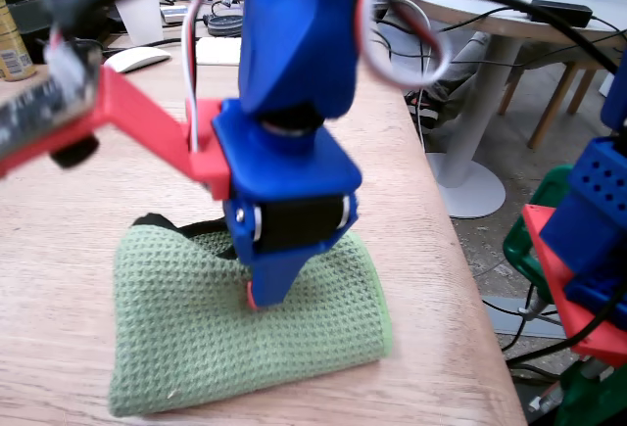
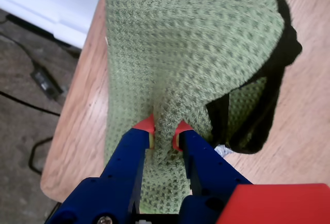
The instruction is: Clean the table
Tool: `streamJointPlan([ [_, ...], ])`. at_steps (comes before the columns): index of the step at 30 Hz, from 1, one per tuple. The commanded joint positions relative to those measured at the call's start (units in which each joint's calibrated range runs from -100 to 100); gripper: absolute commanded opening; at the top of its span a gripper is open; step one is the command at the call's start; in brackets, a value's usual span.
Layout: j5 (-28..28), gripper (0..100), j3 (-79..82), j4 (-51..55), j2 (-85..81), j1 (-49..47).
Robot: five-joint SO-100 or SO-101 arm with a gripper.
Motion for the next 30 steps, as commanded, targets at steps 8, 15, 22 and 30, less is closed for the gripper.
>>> streamJointPlan([
  [8, 0.9, 0, -0.2, 0.2, 11.4, 8.8],
  [15, 8.5, 0, -1.0, 0.6, 14.0, 41.3],
  [22, 15.2, 0, -17.8, 0.2, 22.5, 68.8],
  [30, 17.0, 0, -57.5, 0.7, 46.4, 80.0],
])
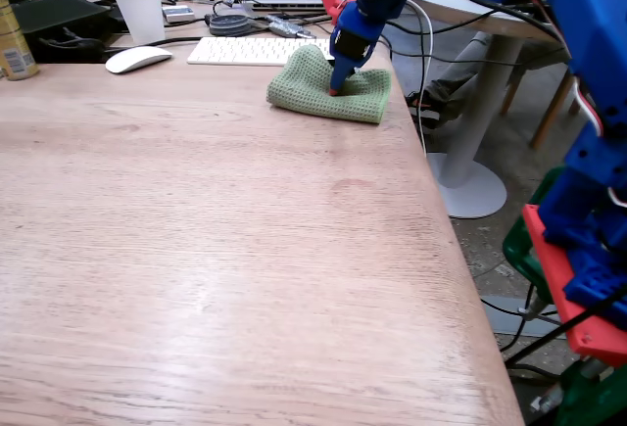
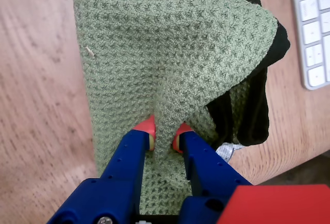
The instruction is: Clean the table
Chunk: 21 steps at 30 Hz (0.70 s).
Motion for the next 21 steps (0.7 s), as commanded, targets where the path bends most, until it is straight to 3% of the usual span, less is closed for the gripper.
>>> streamJointPlan([
  [1, 0.2, 0, -3.8, -0.2, 3.3, 1.7],
  [3, 0.3, 0, -3.5, 2.2, 1.0, 2.9],
  [7, 0.3, 0, -3.3, 20.4, -23.1, 1.7],
  [10, 0.3, 0, -2.6, 26.2, -38.9, -11.6],
  [14, 0.3, 0, 14.3, 25.3, -55.1, -40.9],
  [17, 0.3, 0, 16.1, 25.0, -57.2, -60.7],
  [21, 0.3, 0, 16.1, 5.2, -48.8, -63.4],
])
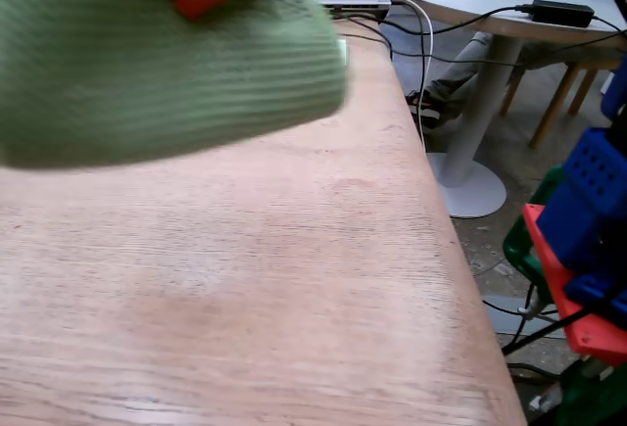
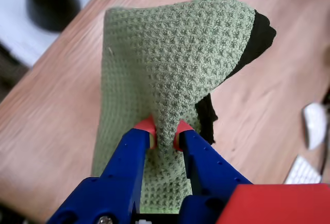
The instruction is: Clean the table
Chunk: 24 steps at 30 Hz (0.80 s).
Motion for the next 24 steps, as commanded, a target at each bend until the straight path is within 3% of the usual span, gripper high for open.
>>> streamJointPlan([
  [1, 0.0, 0, -0.7, -17.0, 7.5, -0.8],
  [6, 3.1, 0, 0.1, -35.5, 22.2, -1.2],
  [10, 3.2, 0, 0.2, -38.1, 37.3, -4.6],
  [16, 6.9, 0, -0.7, -34.9, 43.8, -11.3],
  [19, 10.1, 0, -2.6, -25.0, 44.0, -11.3],
  [24, 10.5, 0, -20.1, -13.0, 53.5, -10.0],
])
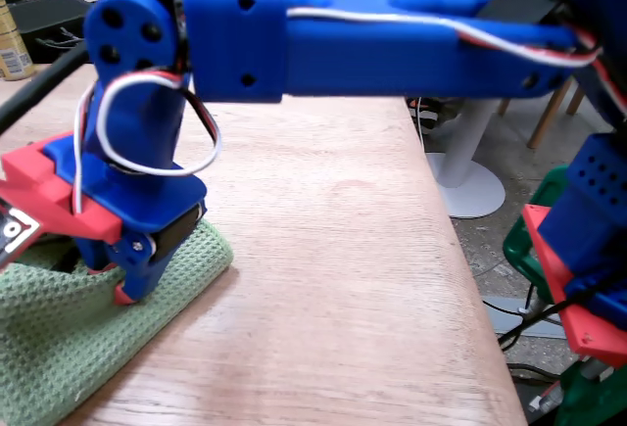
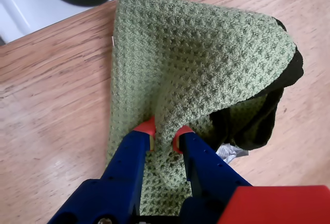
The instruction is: Clean the table
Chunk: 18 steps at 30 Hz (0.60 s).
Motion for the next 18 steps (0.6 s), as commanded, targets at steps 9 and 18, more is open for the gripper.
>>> streamJointPlan([
  [9, 4.8, 0, -7.7, 4.1, 4.5, 25.9],
  [18, 7.3, 0, -29.3, 4.1, 17.6, 51.1],
])
